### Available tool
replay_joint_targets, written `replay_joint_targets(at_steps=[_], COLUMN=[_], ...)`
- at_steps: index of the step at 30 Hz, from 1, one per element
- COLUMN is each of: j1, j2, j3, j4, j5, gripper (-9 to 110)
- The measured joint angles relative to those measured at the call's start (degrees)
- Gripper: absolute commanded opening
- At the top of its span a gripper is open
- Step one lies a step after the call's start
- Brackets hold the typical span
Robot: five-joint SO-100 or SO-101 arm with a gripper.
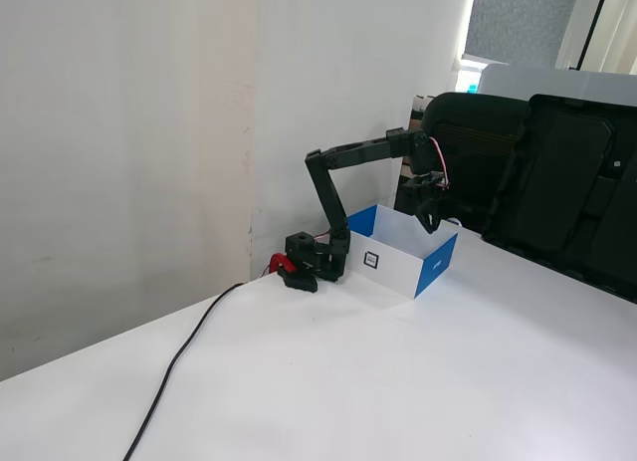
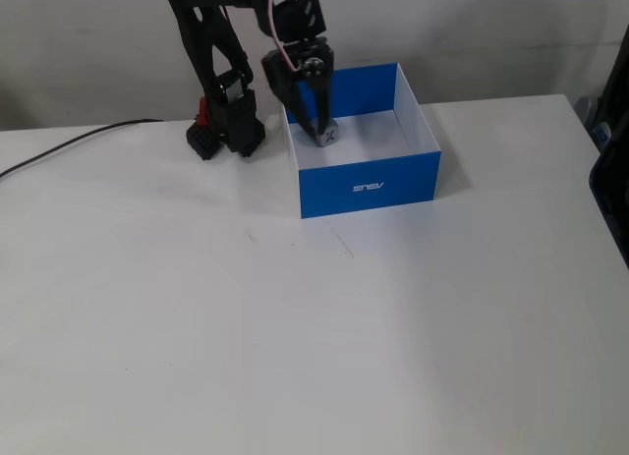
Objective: Grasp the gray block and put it in the box.
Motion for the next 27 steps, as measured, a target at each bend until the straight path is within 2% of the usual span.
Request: replay_joint_targets(at_steps=[13,23,27], j1=[-23.8,-34.0,-35.9], j2=[5.6,15.8,20.9], j3=[4.4,20.7,26.5], j4=[-9.0,-17.2,-20.7], j5=[-1.3,-1.8,1.2], gripper=[0,0,0])
